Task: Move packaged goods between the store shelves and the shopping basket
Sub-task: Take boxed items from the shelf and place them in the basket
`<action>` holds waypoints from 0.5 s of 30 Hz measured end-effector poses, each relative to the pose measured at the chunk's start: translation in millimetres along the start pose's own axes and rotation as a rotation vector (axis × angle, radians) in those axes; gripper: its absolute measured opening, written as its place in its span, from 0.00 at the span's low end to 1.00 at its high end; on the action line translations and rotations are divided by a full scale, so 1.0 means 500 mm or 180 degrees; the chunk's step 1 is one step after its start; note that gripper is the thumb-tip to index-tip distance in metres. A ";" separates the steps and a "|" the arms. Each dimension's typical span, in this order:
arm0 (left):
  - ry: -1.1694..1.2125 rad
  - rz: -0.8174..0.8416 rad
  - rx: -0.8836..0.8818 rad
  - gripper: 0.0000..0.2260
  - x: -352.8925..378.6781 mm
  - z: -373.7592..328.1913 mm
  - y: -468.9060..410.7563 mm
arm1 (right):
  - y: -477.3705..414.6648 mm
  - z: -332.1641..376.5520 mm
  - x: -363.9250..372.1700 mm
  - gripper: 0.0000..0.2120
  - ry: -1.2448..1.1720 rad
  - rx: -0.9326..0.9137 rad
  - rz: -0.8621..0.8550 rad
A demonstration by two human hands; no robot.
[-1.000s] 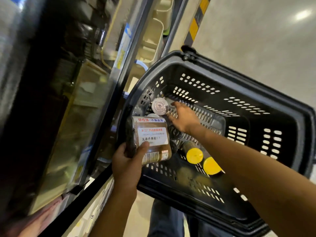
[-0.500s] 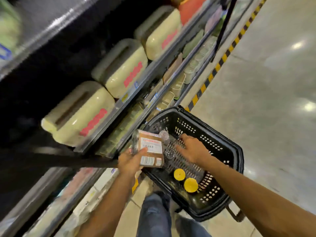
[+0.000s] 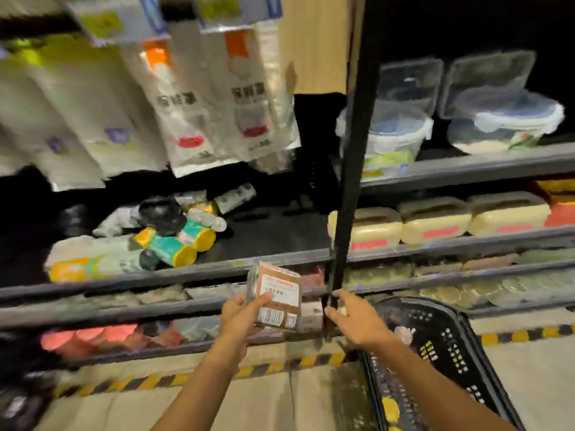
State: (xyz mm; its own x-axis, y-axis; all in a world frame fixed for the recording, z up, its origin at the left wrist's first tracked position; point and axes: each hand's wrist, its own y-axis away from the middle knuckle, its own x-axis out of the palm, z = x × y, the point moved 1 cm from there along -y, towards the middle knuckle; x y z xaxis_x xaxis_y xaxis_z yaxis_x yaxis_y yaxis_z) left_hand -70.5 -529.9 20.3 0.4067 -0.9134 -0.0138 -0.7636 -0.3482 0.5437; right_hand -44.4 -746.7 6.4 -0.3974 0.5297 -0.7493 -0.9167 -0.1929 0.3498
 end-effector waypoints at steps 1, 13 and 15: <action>0.0131 -0.0128 0.0037 0.11 -0.053 -0.007 0.006 | -0.011 0.047 0.017 0.24 0.0109 -0.0209 0.0045; 0.1309 -0.1844 0.0202 0.05 -0.756 0.019 0.140 | -0.009 0.689 0.393 0.22 0.0903 -0.2042 0.0903; 0.1488 -0.2156 0.0226 0.05 -0.867 0.037 0.168 | 0.010 0.785 0.473 0.21 0.1013 -0.2249 0.1039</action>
State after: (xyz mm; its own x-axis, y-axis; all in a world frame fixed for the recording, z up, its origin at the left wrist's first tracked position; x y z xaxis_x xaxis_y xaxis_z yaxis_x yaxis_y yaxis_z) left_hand -320.0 -167.1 56.4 0.9451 -0.3245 0.0395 -0.3015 -0.8188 0.4885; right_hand -127.1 -298.2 51.5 -0.5425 0.1197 -0.8315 -0.5215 -0.8239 0.2217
